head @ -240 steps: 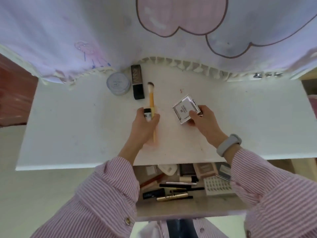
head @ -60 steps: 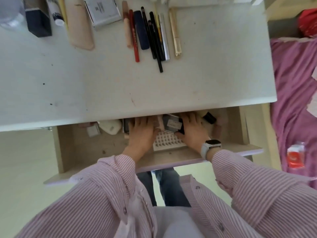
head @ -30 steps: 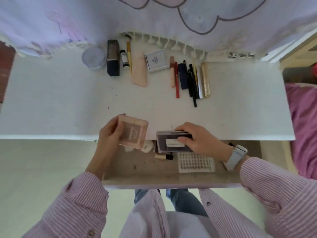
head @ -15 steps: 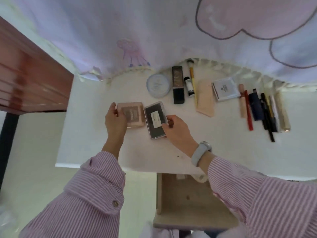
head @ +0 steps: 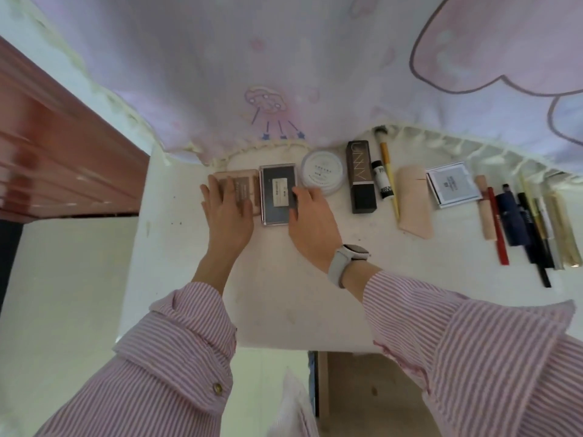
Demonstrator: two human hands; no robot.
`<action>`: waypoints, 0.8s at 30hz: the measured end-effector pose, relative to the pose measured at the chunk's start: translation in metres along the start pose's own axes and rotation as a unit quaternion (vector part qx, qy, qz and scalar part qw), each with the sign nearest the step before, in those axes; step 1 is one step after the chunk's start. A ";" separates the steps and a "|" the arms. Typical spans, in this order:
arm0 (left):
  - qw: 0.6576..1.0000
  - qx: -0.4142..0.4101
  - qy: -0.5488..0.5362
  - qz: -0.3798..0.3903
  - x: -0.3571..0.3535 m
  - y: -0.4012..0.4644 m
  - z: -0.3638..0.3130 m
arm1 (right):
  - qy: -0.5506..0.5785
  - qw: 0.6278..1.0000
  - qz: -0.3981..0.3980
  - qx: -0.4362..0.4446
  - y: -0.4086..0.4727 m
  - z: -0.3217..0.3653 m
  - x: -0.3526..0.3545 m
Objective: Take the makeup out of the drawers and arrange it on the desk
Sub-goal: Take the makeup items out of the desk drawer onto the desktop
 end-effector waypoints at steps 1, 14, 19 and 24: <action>1.000 0.001 -0.002 -0.005 0.002 0.000 -0.003 | 0.007 1.000 -0.003 0.016 -0.004 0.001 0.002; 0.965 -0.248 -0.086 -0.024 -0.065 -0.228 -0.101 | 0.001 0.994 0.059 0.095 -0.197 -0.129 0.055; 0.944 -0.275 -0.043 0.177 -0.160 -0.305 -0.113 | -0.108 0.978 0.178 -0.016 -0.275 -0.247 0.040; 0.925 -0.159 0.181 0.294 -0.255 -0.312 -0.085 | -0.236 0.940 0.215 -0.119 -0.294 -0.357 0.050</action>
Point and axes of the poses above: each hand's wrist, its own y-axis towards the middle knuckle, its own x-axis out of the back of the hand, z = x × y, the point moved 10 cm from there along y, towards the middle knuckle, and after that the axes turned 7 degrees about -y, right-handed, at the moved point
